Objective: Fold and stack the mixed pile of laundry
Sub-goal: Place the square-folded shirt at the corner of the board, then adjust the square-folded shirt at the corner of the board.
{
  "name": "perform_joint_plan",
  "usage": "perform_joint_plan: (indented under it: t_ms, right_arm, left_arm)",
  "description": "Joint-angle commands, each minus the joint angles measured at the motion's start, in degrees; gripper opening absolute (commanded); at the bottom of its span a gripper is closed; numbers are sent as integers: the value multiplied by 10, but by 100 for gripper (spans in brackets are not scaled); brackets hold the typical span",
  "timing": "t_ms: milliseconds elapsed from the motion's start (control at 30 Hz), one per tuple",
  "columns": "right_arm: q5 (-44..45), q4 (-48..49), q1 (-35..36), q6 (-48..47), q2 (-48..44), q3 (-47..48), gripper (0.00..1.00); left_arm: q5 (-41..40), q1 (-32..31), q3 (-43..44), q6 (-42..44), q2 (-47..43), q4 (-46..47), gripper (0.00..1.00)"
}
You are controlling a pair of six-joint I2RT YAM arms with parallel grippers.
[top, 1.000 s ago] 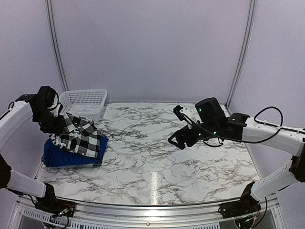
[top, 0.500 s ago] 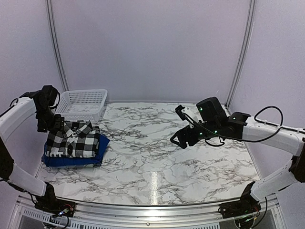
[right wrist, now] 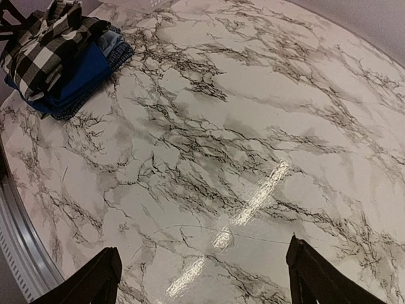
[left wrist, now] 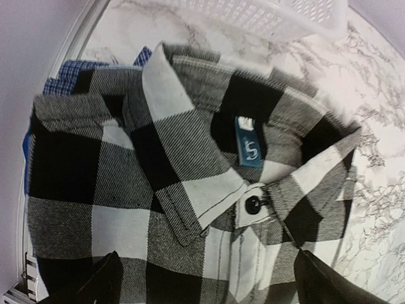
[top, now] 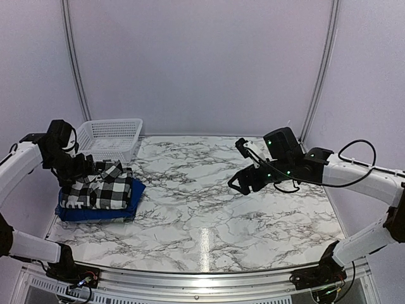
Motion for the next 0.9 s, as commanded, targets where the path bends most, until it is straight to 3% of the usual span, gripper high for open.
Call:
perform_joint_plan:
  t_ms: [0, 333, 500, 767, 867]
  right_arm:
    - [-16, -2, -5, -1, 6, 20, 86]
    - [-35, -16, -52, 23, -40, -14, 89]
    - [-61, -23, -117, 44, -79, -39, 98]
    - [-104, -57, -251, 59, -105, -23, 99]
    - [-98, -75, -285, 57, -105, -2, 99]
  left_arm:
    - [-1, 4, -44, -41, 32, 36, 99]
    - [-81, 35, -37, -45, 117, 50, 99]
    - [-92, 39, 55, -53, 91, 49, 99]
    - [-63, 32, 202, -79, 82, 45, 99]
    - [-58, -10, 246, -69, 97, 45, 99]
